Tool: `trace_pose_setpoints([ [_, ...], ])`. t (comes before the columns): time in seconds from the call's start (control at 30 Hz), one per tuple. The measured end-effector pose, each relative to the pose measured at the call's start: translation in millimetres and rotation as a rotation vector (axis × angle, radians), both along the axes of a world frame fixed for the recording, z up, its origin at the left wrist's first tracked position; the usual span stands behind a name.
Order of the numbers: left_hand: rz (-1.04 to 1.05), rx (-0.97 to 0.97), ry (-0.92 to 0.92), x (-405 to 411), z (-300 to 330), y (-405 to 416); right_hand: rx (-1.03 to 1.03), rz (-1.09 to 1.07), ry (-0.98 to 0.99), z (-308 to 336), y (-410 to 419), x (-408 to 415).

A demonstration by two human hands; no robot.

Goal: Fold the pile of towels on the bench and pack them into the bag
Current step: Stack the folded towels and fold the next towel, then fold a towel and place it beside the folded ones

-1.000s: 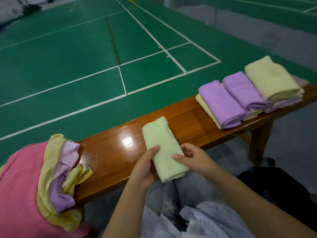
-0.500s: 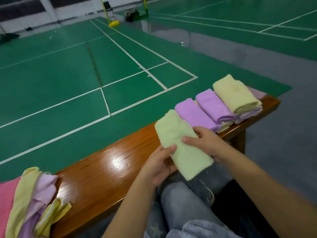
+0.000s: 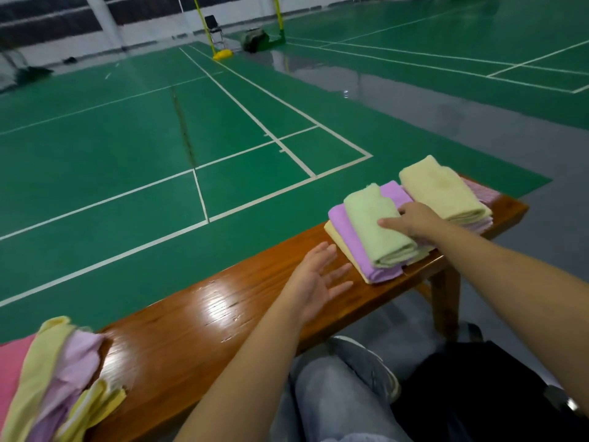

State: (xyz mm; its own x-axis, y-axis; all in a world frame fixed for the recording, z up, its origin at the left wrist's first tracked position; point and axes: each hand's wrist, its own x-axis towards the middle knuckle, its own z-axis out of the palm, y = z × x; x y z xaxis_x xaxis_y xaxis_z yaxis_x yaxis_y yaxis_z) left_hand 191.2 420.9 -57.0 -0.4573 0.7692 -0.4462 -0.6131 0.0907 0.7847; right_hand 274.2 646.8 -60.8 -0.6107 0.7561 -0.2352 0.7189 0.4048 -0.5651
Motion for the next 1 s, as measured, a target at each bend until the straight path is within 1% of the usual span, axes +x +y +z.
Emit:
trace_pose_setpoints([
  [0.1,0.059,-0.027,-0.017,-4.2,-13.1,-13.9,0.145,-0.048,0.053,2.5,-8.9,-2.2],
  [0.23,0.120,-0.004,-0.046,-8.4,-18.1,-20.7,0.241,-0.017,0.286,12.1,-32.2,-2.3],
  [0.33,0.145,0.046,-0.049,-11.7,-14.7,-31.5,0.160,0.045,0.487,22.3,-63.9,-5.8],
  [0.4,0.209,0.077,-0.038,-18.4,-12.3,-48.1,0.082,0.130,0.559,25.8,-89.4,-12.4],
  [0.5,0.334,0.101,0.015,-32.1,-11.9,-89.3,-0.006,0.261,0.572,22.4,-131.5,-29.1],
  [0.57,0.427,0.061,0.094,-42.4,-11.8,-126.3,-0.047,0.340,0.564,15.3,-161.4,-44.1],
  [0.67,0.581,-0.109,0.266,-62.6,-18.2,-190.2,-0.116,0.483,0.513,2.4,-211.0,-66.7],
  [0.73,0.722,-0.272,0.427,-75.8,-23.9,-237.4,-0.179,0.553,0.492,-5.0,-247.3,-79.1],
  [0.8,0.813,-0.533,0.660,-84.7,-28.9,-285.6,-0.223,0.589,0.513,-12.5,-282.1,-90.1],
  [0.83,0.845,-0.674,0.740,-86.4,-31.3,-308.6,-0.249,0.600,0.523,-16.4,-298.5,-95.0],
  [0.93,0.969,-0.931,0.809,-88.9,-44.2,-374.2,-0.347,0.643,0.519,-27.2,-339.0,-105.3],
  [1.0,0.998,-1.175,0.874,-93.2,-59.5,-412.4,-0.375,0.677,0.508,-33.2,-358.2,-108.4],
])
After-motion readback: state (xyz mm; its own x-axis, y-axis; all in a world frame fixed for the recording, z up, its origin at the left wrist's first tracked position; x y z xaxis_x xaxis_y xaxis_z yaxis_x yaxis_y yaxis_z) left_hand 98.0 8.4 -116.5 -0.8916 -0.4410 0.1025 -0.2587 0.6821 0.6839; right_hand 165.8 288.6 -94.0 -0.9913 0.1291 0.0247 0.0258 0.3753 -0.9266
